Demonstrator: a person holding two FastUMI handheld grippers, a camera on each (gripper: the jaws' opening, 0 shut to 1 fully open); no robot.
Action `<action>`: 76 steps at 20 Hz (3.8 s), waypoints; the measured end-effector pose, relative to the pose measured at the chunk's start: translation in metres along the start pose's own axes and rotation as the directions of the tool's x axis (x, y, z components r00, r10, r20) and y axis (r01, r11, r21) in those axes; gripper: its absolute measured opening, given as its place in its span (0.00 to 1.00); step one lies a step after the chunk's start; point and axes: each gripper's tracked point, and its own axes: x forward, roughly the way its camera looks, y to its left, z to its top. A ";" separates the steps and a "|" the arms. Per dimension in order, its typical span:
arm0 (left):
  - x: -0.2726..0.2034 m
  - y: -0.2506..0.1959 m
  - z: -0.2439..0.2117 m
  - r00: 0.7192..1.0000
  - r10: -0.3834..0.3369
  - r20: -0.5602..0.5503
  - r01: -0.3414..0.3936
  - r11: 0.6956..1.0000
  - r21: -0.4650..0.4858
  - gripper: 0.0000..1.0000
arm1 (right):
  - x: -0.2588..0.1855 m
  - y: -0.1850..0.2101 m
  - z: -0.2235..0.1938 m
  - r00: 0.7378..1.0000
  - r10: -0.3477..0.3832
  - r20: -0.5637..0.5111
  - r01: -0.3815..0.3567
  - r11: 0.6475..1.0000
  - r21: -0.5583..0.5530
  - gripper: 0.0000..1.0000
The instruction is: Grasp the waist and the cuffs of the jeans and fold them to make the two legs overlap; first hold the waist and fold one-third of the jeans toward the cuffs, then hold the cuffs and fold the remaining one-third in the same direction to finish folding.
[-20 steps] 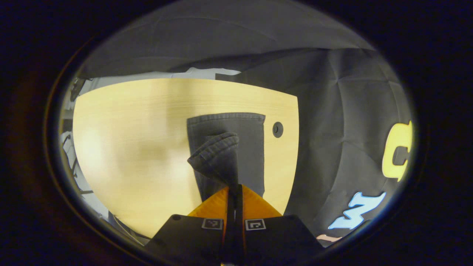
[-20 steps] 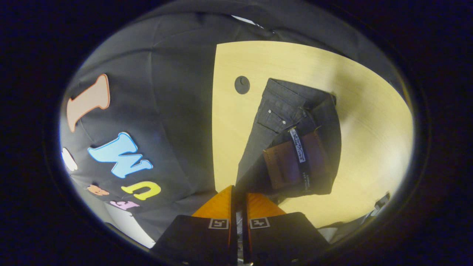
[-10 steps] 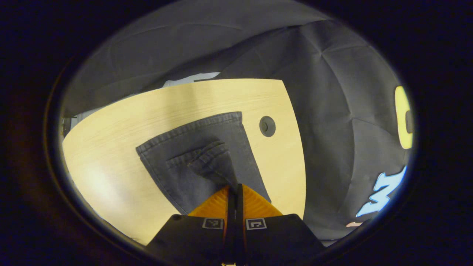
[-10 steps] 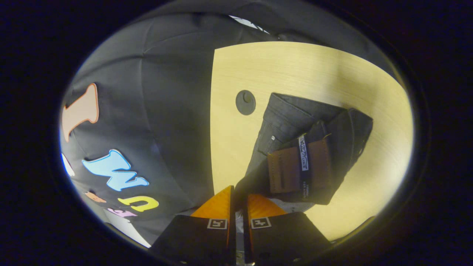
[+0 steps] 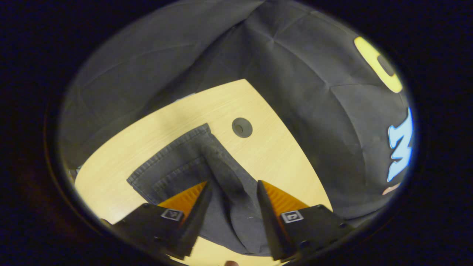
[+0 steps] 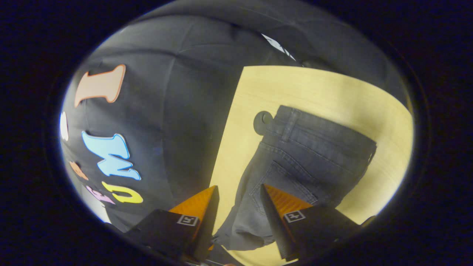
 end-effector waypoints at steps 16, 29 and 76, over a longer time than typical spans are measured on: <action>-0.152 -0.074 -0.025 0.879 -0.253 0.404 0.092 0.921 0.378 0.99 | -0.061 -0.106 -0.006 0.923 -0.187 0.336 0.226 0.970 -0.083 0.88; -0.242 -0.083 -0.104 0.842 -0.312 0.440 0.117 0.902 0.415 0.99 | -0.013 -0.143 0.012 0.938 -0.139 0.317 0.092 0.983 0.161 0.53; -0.206 0.023 -0.153 0.916 -0.350 0.197 0.280 0.907 0.314 0.99 | 0.011 0.003 -0.385 0.980 0.152 0.125 0.108 0.111 -0.988 0.27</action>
